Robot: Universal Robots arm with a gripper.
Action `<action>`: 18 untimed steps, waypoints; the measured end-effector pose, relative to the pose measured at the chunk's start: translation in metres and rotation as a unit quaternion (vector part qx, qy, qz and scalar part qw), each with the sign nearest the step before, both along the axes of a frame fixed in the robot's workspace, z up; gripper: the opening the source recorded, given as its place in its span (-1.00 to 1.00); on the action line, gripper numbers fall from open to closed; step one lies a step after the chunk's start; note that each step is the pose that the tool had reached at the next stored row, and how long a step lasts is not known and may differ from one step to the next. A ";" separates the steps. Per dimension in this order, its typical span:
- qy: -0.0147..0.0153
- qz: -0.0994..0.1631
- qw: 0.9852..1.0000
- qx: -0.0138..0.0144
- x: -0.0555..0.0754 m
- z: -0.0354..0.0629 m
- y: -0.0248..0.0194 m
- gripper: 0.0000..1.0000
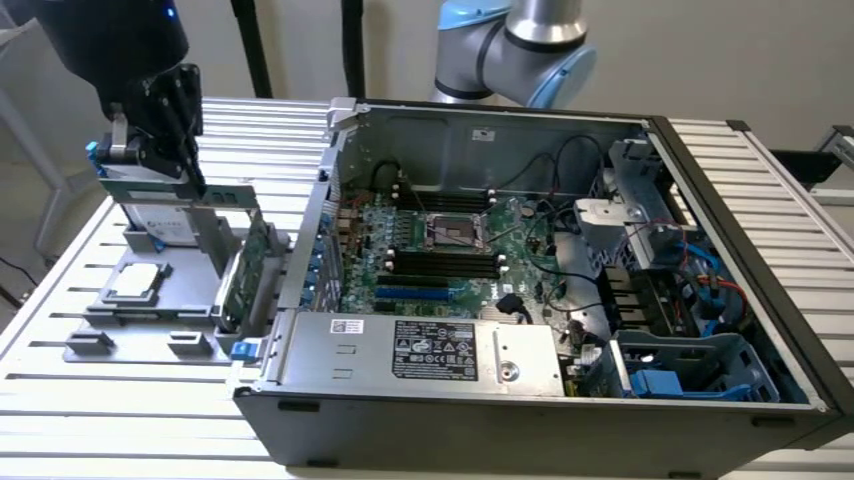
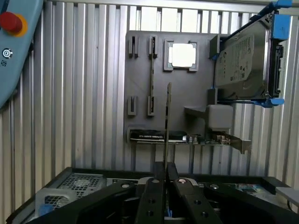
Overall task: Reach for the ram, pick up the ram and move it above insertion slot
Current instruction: 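Pick up the ram and move it above insertion slot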
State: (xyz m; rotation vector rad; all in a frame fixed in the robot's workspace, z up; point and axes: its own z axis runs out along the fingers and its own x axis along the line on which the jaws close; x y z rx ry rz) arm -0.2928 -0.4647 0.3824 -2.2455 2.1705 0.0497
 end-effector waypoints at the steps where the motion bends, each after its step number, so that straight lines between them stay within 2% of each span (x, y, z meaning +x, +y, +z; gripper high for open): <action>1: 0.000 0.000 1.000 0.001 0.002 0.0003 0.0006 -0.73; 5: 0.000 0.000 1.000 0.004 0.013 0.0022 0.0024 -0.73; 18: 0.000 0.000 1.000 0.009 0.057 0.0198 0.0059 -0.73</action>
